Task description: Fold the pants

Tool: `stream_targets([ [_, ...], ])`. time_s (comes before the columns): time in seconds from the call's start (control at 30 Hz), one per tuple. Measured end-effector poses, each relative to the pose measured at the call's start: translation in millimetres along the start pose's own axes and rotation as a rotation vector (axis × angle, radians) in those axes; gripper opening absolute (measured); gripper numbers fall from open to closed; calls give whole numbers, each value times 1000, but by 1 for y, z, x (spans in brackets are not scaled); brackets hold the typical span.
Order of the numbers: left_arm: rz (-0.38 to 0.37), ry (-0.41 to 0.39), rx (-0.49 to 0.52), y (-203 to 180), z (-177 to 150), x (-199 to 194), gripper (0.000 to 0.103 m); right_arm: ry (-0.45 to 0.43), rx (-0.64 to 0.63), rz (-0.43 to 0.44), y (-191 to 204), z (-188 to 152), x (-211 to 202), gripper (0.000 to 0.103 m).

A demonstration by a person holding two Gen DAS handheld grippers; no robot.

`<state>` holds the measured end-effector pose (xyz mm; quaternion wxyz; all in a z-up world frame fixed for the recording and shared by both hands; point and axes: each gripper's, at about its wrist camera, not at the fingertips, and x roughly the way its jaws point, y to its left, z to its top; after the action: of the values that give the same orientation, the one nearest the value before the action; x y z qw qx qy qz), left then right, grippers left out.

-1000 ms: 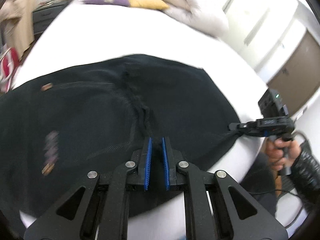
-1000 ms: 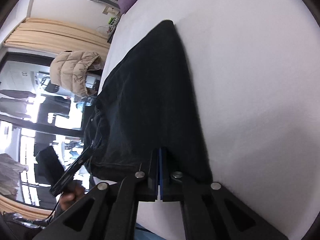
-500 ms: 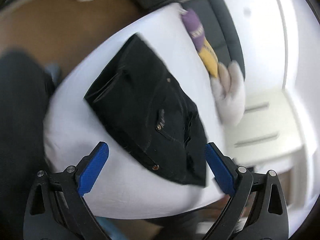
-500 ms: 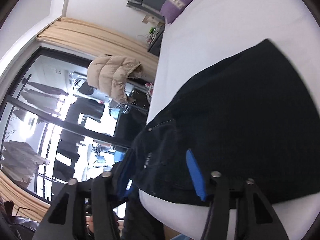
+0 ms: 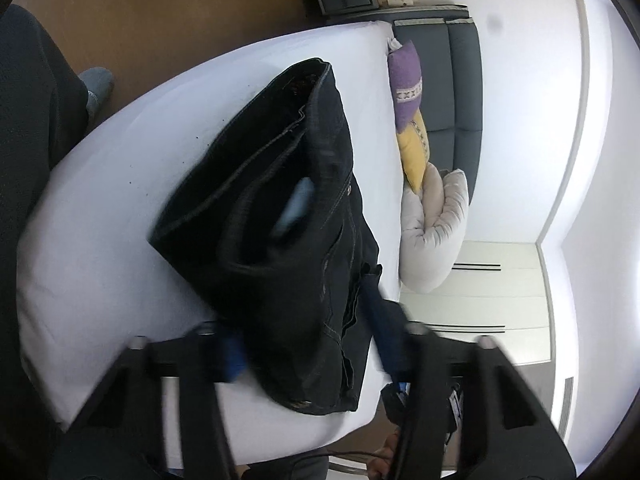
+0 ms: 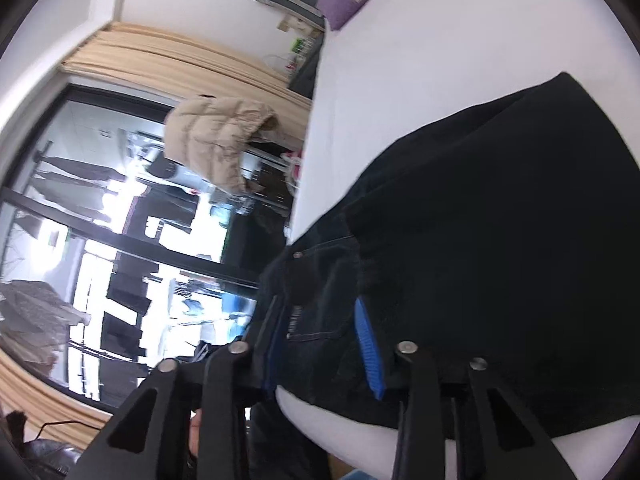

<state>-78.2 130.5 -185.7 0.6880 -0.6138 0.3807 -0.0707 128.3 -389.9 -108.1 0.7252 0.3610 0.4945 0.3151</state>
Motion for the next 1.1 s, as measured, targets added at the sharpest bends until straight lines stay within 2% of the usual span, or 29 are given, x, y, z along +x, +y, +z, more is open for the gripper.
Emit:
stream_targets([
  [0.03,9,-2,14,-1,1,0,27,16,-2,-27,1,4,4,25],
  [0.07,14,-4,30,-3,2,-2,24,35,-6,-48,2,9,10,20],
  [0.13,31,-14,76,-11,2,-2,20,75,-20,-78,4,15,24,16],
  [0.37,95,-57,304,-58,-1,-11,15,240,-30,-143,3,28,94,16],
  [0.4,101,-59,327,-64,-1,-11,15,267,-23,-187,-3,28,105,16],
  [0.43,106,-60,346,-70,-3,-11,15,283,-14,-205,-7,27,112,11],
  [0.47,112,-63,363,-75,-3,-9,15,298,-9,-231,-13,26,118,0],
  [0.73,168,-72,524,-129,-25,18,12,291,-50,-291,-18,20,123,0],
  [0.83,193,-61,624,-164,-41,41,12,270,-55,-253,-20,20,118,0],
  [0.9,220,-41,727,-193,-56,67,12,241,-34,-207,-19,25,104,12],
  [0.97,257,-11,851,-217,-79,92,12,148,-19,-144,-16,33,74,56],
  [1.03,309,51,992,-235,-112,127,12,74,23,-22,-14,45,37,74],
  [1.07,331,86,1051,-239,-127,143,12,58,30,18,-12,52,20,85],
  [1.1,349,128,1118,-242,-148,161,12,52,26,34,-10,55,11,90],
])
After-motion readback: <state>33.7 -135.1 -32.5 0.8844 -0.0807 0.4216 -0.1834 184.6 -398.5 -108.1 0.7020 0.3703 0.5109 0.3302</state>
